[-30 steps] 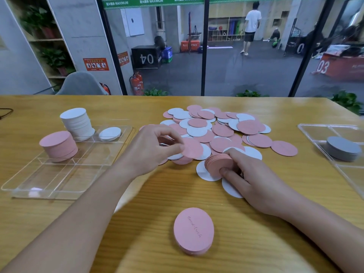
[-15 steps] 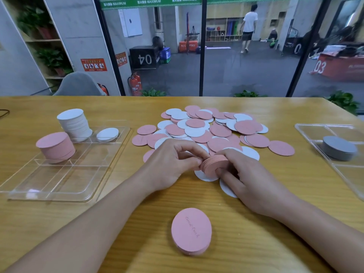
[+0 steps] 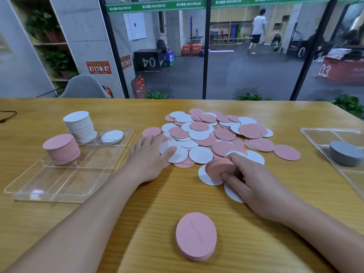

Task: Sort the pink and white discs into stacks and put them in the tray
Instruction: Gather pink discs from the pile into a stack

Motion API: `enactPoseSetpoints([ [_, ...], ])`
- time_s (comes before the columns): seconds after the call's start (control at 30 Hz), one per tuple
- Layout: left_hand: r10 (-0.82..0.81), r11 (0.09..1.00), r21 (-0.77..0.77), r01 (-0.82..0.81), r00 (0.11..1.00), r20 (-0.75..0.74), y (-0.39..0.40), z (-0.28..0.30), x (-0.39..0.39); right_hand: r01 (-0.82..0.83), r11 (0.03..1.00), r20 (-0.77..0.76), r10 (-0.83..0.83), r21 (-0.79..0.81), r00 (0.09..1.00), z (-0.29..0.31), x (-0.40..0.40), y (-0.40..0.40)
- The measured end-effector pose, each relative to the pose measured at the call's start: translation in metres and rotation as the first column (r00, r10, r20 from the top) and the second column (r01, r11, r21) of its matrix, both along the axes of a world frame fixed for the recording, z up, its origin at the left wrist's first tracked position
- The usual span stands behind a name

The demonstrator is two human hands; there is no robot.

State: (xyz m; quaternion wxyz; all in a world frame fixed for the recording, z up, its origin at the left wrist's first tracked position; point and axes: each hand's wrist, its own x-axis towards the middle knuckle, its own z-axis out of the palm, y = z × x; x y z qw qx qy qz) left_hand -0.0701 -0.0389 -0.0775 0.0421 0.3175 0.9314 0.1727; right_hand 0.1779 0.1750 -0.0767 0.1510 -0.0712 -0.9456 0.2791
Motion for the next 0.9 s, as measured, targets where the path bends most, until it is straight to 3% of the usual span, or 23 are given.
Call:
enactPoseSetpoints([
  [0.33,-0.249,0.968,0.000,0.250,0.964,-0.098,0.018,-0.008,0.037,0.000,1.000,-0.003,0.000,-0.008,1.000,-0.001,0.000,0.001],
  [0.43,-0.253,0.956,0.161,0.247,0.967,0.018,0.014,0.009,0.038,-0.006,1.000,-0.006,0.006,-0.024,1.000,-0.001,0.000,0.001],
  [0.5,-0.188,0.952,0.249,0.178,0.982,0.017,0.010,0.019,0.031,-0.009,1.000,-0.004,0.009,-0.024,1.000,-0.001,0.000,0.001],
  [0.6,-0.046,0.986,0.162,0.048,0.999,-0.017,0.005,0.016,0.018,-0.014,1.000,-0.006,0.013,-0.014,1.000,-0.001,0.000,0.001],
  [0.77,-0.099,0.994,0.035,0.101,0.993,-0.061,0.011,0.009,0.029,-0.009,1.000,0.000,0.009,-0.026,1.000,0.001,0.000,0.001],
  [0.9,-0.082,0.996,0.034,0.085,0.993,-0.084,0.018,0.009,0.036,-0.015,1.000,-0.003,0.015,-0.019,1.000,0.000,0.001,0.001],
])
